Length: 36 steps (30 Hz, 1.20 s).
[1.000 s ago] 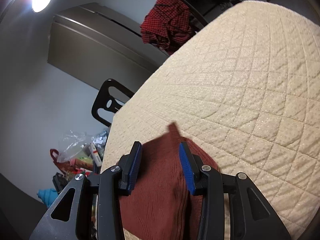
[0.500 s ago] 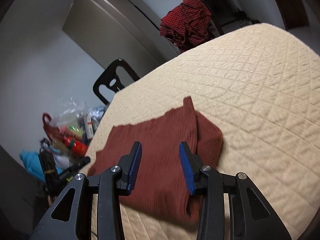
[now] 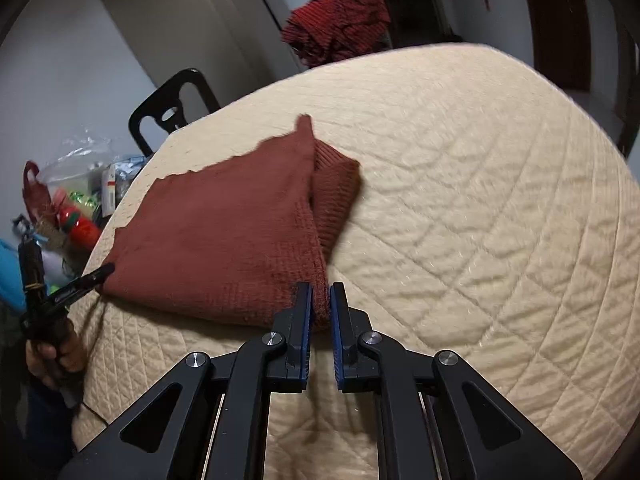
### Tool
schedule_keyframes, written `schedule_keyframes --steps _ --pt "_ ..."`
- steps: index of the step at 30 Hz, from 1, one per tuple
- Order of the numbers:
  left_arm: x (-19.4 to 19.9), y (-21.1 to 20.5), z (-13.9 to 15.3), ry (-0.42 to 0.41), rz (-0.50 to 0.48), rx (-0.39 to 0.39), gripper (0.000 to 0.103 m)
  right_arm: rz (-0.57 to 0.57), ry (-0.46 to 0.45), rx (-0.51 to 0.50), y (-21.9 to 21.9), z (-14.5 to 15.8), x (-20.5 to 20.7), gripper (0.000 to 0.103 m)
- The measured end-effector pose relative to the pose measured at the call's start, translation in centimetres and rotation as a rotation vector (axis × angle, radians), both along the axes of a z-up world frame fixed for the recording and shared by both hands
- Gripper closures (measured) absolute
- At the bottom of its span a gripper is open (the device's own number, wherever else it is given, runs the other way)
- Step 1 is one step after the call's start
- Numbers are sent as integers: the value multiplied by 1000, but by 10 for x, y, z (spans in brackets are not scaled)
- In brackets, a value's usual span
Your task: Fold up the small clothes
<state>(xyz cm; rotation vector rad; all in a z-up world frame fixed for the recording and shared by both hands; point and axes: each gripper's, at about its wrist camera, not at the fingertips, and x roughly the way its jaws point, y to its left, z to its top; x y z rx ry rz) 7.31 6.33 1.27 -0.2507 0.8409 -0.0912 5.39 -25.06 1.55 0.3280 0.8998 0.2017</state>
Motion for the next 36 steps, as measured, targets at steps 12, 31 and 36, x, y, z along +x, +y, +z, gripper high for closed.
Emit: schedule_keyframes --steps 12,31,36 --pt "-11 -24 42 -110 -46 53 65 53 -122 -64 32 34 -4 89" --pt "59 -47 17 -31 -60 96 66 22 -44 -51 38 13 76 90" --pt "62 -40 6 -36 -49 119 66 2 -62 -20 23 4 75 92"
